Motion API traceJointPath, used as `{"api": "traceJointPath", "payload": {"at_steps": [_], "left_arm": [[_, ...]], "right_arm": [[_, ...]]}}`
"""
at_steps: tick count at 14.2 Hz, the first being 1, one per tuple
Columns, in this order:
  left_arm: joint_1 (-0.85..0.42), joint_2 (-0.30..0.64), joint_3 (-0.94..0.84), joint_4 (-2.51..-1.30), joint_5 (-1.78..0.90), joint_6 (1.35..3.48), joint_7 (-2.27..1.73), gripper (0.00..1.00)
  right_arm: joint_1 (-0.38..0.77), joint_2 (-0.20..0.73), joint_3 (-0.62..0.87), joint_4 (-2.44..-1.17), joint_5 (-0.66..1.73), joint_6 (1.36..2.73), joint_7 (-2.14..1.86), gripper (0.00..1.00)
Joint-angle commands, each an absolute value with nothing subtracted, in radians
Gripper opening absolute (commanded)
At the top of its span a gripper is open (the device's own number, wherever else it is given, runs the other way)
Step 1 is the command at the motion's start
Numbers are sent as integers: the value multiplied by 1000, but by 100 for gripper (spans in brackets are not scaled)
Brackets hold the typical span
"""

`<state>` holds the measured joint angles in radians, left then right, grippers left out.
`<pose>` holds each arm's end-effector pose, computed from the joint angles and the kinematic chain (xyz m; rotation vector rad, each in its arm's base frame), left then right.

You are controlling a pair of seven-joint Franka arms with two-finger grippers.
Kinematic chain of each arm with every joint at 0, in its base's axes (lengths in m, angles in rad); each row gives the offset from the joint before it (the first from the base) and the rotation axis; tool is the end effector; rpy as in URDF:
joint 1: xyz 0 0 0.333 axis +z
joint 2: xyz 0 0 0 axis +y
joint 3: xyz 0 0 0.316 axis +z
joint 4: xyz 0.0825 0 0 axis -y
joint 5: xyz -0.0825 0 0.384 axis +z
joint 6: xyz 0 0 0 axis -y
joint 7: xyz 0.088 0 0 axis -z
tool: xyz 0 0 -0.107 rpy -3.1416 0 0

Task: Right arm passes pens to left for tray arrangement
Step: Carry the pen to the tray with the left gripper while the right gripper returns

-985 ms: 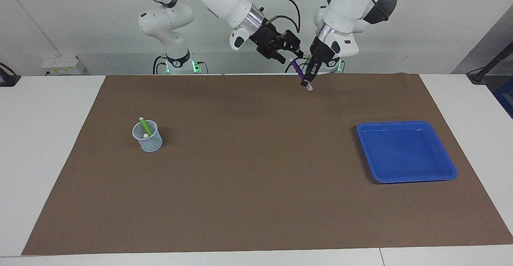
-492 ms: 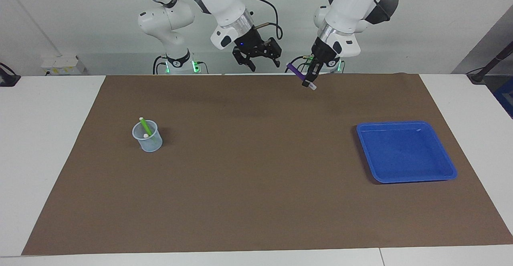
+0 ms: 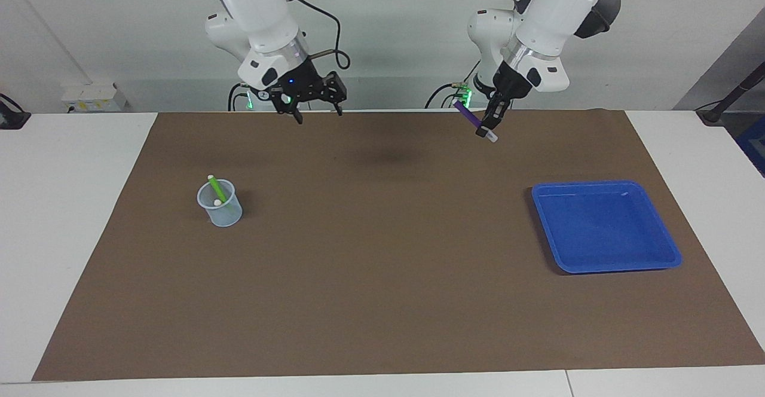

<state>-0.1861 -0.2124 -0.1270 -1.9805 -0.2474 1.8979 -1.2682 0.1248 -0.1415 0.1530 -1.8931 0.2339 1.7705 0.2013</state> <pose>0.4770 -0.1784 0.5710 2.5300 1.4167 -0.0880 0.4939 0.1663 0.5653 -2.9345 -0.0449 0.0472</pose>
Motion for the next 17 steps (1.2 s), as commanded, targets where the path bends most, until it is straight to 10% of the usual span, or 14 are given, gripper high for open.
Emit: {"api": "traceJointPath", "payload": {"at_steps": [1, 17], "left_arm": [[-131, -227, -132, -1976, -200, 1867, -1163, 4], [178, -250, -133, -1993, -114, 1775, -281, 2]], "right_arm": [[84, -166, 170, -1928, 129, 1769, 99, 100], [-172, -160, 169, -2085, 29, 1968, -406, 100]]}}
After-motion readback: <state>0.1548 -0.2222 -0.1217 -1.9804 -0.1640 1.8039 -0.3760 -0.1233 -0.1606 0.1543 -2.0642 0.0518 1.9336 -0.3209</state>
